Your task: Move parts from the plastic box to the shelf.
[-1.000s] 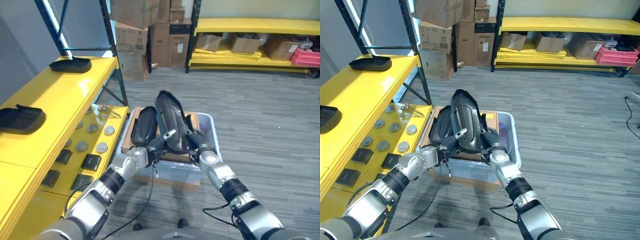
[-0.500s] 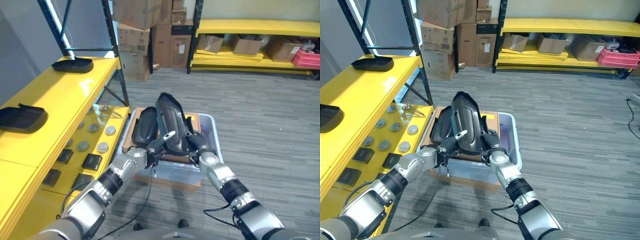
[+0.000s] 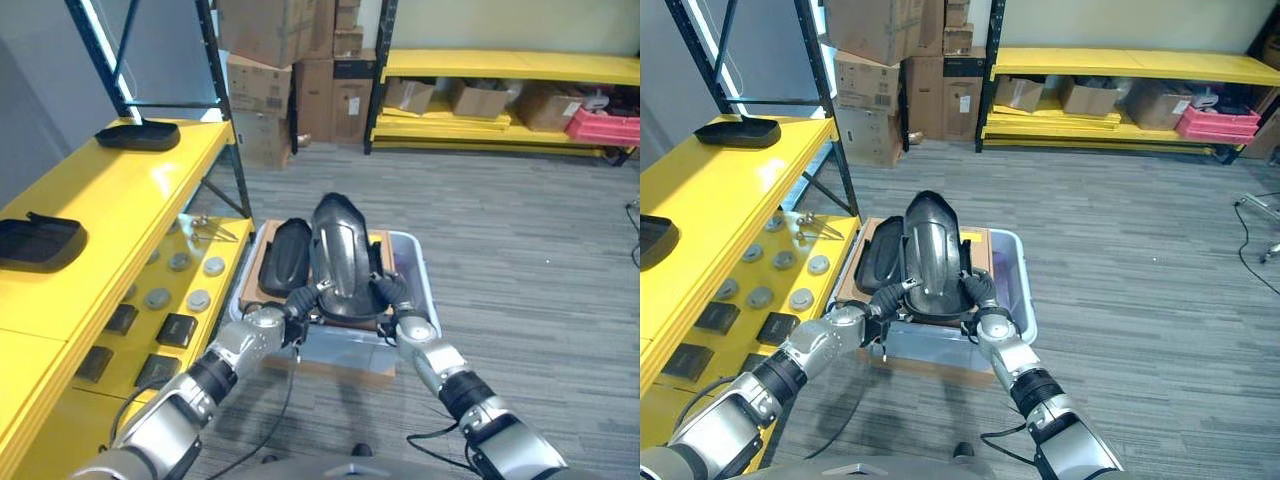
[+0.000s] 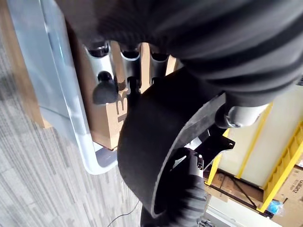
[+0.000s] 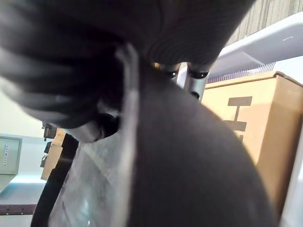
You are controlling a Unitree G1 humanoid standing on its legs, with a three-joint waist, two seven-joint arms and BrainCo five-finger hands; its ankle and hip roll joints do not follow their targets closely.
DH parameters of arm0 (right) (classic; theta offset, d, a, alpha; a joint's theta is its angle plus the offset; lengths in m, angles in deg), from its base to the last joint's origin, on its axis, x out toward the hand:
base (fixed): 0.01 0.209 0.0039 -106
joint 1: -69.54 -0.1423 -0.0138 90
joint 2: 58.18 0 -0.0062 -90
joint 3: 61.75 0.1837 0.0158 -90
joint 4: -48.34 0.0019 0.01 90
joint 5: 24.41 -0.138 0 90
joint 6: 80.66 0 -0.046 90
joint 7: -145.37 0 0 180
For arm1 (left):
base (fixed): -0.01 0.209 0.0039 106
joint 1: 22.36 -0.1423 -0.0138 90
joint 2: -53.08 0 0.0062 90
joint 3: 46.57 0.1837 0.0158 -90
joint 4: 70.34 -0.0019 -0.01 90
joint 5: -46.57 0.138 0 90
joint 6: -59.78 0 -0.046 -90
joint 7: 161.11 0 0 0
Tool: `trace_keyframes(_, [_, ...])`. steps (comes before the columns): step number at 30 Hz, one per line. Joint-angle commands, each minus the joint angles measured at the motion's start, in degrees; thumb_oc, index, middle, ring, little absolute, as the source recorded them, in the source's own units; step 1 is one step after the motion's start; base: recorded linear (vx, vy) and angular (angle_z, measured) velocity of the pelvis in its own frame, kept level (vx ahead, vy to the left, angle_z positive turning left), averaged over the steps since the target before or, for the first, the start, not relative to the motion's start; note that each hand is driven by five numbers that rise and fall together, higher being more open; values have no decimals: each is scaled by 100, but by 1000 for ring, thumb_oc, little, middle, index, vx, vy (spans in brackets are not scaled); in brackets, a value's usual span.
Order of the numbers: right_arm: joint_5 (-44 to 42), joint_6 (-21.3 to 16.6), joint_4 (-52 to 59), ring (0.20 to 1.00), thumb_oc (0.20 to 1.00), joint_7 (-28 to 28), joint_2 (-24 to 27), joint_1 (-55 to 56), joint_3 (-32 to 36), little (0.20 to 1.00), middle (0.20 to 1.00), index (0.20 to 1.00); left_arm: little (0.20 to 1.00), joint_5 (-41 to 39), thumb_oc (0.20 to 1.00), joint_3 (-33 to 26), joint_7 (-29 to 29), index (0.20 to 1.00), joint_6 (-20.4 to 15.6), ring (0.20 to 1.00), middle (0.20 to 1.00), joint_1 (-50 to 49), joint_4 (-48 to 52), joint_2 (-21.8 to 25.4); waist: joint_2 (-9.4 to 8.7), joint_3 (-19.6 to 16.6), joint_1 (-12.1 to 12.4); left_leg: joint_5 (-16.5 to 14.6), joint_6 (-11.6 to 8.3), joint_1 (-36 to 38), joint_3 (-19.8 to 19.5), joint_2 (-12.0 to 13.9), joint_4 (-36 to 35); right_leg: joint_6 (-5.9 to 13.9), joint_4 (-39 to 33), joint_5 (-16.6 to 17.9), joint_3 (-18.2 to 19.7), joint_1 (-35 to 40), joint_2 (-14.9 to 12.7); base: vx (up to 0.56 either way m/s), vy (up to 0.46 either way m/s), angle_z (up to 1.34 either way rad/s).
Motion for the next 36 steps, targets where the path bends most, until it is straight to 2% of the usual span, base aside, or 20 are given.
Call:
trace_keyframes(1, [-179,-395,-56,200,200,-475,-357,-157,-209,200,200,200,200,-13,200,-232,-204,200,-1244,200,200,680,350,-566,2,-122,198,-403,-176,-73,-75,239,307,590,286,-392,-175,69,-415,0,0,0])
trace_keyframes(4, [-271,-392,-95,200,200,-460,-350,-172,-192,200,200,200,200,288,200,-275,-145,200,-1437,200,200,676,354,-509,-13,-118,237,-389,-183,-68,-109,244,292,574,272,-393,-207,94,-405,0,0,0])
trace_keyframes(5, [-289,-370,-96,313,313,-440,-353,-184,-188,313,313,313,200,301,200,-282,-112,200,-1470,200,200,677,359,-509,-15,-118,245,-386,-187,-68,-119,243,288,572,271,-393,-213,97,-403,0,0,0])
trace_keyframes(6, [-310,-331,-111,959,959,-375,-374,-209,-190,959,959,959,200,379,200,-305,-7,200,-1527,200,200,687,403,-508,-18,-116,261,-380,-190,-66,-129,244,283,566,261,-392,-222,109,-398,0,0,0])
trace_keyframes(7, [-317,-307,-112,1000,1000,-352,-380,-216,-187,1000,1000,1000,200,411,200,-310,26,200,-1566,200,200,690,404,-509,-19,-113,264,-377,-192,-64,-131,244,283,563,258,-391,-224,114,-396,0,0,0])
trace_keyframes(8, [-380,-235,-134,1000,1000,-186,-411,-248,-175,1000,1000,1000,200,415,200,-354,198,200,-1731,200,200,699,426,-516,-28,-117,281,-371,-201,-58,-152,244,275,556,240,-385,-229,132,-393,0,0,0])
trace_keyframes(15, [-685,-40,-413,1000,1000,384,-381,-468,87,1000,1000,1000,200,451,200,-867,602,200,-1917,200,200,684,465,-302,-37,-138,417,-358,-226,-42,-228,247,290,510,231,-397,-282,195,-380,5,-1,1])
trace_keyframes(17, [-685,162,-387,1000,1000,644,-173,-310,358,1000,1000,1000,200,545,200,-1269,685,200,-2081,200,200,501,388,-101,-45,-128,432,-355,-228,-58,-243,250,307,493,245,-404,-290,186,-380,-1,0,6])
trace_keyframes(21, [-551,187,-325,1000,1000,661,224,477,1002,1000,1000,1000,200,794,200,-1859,666,200,-2327,200,200,11,476,312,-57,-109,363,-343,-223,-74,-210,255,289,486,253,-406,-251,137,-363,-6,-2,1])
trace_keyframes(22, [-407,222,-401,1000,1000,669,373,863,1339,1000,1000,1000,200,856,200,-2118,684,200,-2453,200,200,-233,518,495,-60,-101,316,-338,-218,-67,-181,264,267,484,250,-410,-228,120,-348,0,0,0])
trace_keyframes(24, [-24,330,-557,1000,1000,712,464,1143,1603,1000,1000,1000,200,939,200,-2334,718,200,-2644,200,200,-415,556,641,-65,-95,267,-342,-216,-61,-158,274,254,481,257,-420,-201,101,-336,0,0,0])
trace_keyframes(26, [360,409,-878,1000,1000,455,594,1537,1926,1000,1000,1000,200,1008,200,-2726,641,200,-2799,200,200,-663,787,873,-76,-80,208,-341,-213,-62,-106,290,244,466,262,-431,-187,78,-316,0,0,0])
trace_keyframes(28, [367,484,-1090,1000,1000,317,607,1693,2043,1000,1000,1000,200,999,200,-2886,685,200,-2807,200,200,-786,960,959,-78,-68,190,-340,-215,-70,-86,295,243,463,270,-431,-182,59,-309,-9,-8,-5])
trace_keyframes(29, [292,706,-1370,1000,1000,141,584,1847,2152,1000,1000,1000,200,995,200,-3054,755,200,-2787,200,200,-919,1159,1028,-80,-48,188,-340,-217,-88,-78,300,249,457,277,-431,-182,43,-304,-27,-11,-6])
trace_keyframes(30, [327,681,-1719,1000,1000,-32,517,1962,2249,1000,1000,1000,200,989,200,-3179,765,200,-2759,200,200,-1013,1270,1066,-81,-32,203,-345,-212,-108,-89,300,255,451,285,-435,-186,31,-299,-44,-31,-4])
trace_keyframes(31, [387,808,-2458,1000,1000,-402,312,2188,2369,1000,1000,1000,200,1050,200,-3429,746,200,-2730,200,200,-1215,1411,1119,-89,-7,258,-357,-208,-147,-125,300,272,439,294,-445,-204,27,-291,-42,-37,0])
trace_keyframes(34, [801,1159,-3160,1000,1000,-947,30,2433,2308,1000,1000,1000,200,1146,200,-3690,782,200,-2660,200,200,-1431,1644,1151,-93,24,339,-371,-202,-196,-192,291,284,420,308,-478,-231,36,-272,-35,-30,2])
trace_keyframes(36, [1129,1221,-3678,1000,1000,-1176,-225,2620,2153,1000,1000,1000,200,1388,200,-3825,884,200,-2722,200,200,-1588,1740,1183,-91,59,405,-367,-205,-228,-253,299,293,401,357,-521,-247,34,-252,-43,-31,2])
